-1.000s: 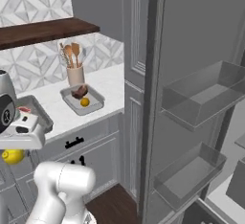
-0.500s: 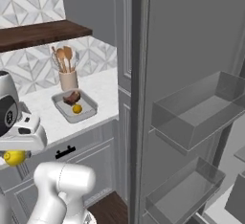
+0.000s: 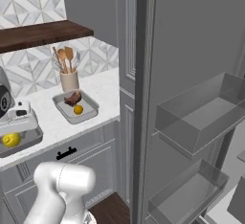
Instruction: Place one lemon and one steak in each tupperware on the nearby counter, to pack two identical lunches.
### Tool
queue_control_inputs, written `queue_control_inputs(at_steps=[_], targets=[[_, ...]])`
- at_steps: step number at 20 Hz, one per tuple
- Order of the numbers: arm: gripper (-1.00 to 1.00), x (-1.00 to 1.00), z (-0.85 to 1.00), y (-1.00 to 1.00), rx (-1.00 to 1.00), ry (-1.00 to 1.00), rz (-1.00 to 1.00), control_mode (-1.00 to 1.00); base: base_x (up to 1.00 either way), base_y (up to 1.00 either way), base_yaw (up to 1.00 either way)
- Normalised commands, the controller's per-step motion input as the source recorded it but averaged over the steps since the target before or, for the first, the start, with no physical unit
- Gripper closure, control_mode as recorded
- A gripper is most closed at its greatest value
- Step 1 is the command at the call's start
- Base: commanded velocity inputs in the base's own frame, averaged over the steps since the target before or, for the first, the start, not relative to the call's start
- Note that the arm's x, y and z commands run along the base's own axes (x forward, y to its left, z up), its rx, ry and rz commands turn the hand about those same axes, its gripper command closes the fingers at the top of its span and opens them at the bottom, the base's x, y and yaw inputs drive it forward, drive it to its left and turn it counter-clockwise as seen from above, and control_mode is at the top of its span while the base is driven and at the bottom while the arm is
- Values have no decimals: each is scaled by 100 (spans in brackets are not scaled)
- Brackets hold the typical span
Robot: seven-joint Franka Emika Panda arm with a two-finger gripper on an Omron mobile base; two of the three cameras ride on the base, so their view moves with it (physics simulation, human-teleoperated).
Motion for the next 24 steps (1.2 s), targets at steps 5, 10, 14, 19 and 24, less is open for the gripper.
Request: queue_control_inputs(at_steps=[5,10,14,19,24], targets=[[100,98,-23,72,0,-2,54,-100,0,0,0],[100,100,-62,46,0,-2,56,-100,0,0,0],[100,74,-78,49,0,-5,53,-100,0,0,0],[100,42,-43,58,0,1,21,-100,0,0,0],[100,88,-6,32,6,5,1,-100,0,0,0]])
